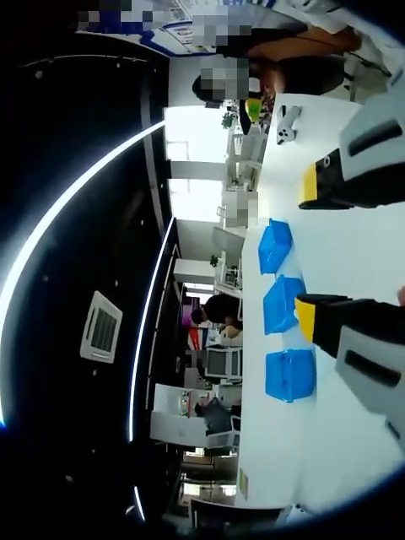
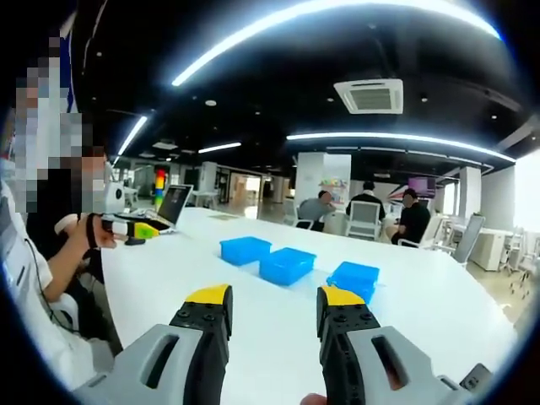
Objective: Pick up the resistors one by one and place each resistor into its matching bin, sorting the parts by color and model until every resistor is separated into the correct bin for its type
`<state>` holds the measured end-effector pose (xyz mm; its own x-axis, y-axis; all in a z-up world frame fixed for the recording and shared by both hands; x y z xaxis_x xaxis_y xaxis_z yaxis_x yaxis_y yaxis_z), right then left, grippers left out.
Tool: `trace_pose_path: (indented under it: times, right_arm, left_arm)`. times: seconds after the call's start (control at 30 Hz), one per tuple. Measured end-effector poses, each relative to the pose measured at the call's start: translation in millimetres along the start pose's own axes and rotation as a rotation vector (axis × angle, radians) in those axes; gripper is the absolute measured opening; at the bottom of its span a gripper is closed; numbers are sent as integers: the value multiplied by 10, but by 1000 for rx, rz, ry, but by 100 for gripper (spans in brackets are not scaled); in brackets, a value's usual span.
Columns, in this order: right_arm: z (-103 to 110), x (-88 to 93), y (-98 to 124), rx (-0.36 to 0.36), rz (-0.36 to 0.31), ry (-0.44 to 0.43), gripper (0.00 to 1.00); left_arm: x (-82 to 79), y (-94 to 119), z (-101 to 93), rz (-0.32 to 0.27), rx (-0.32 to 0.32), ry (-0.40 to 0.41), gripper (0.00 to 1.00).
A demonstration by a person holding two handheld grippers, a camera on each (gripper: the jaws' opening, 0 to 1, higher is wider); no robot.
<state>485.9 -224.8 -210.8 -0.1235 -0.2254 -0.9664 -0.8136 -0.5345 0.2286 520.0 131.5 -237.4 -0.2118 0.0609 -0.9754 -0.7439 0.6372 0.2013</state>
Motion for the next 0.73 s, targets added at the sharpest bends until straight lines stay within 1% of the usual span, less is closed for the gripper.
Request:
trace_pose_path:
  times: [0.73]
  right_arm:
    - [-23, 16, 6, 1, 4, -4, 42]
  left_arm:
    - [-7, 7, 9, -2, -2, 8, 41]
Point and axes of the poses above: the point that each gripper's makers call its tool centre point, and the gripper's own axes: y roughly backward along the fingers, z roughly to its left, x roughly out of its underside, the point moved 6 cm from there along y, roughly backward along the fingers, and after that the axes turned 9 degrees about z, right-handed, at the moved point
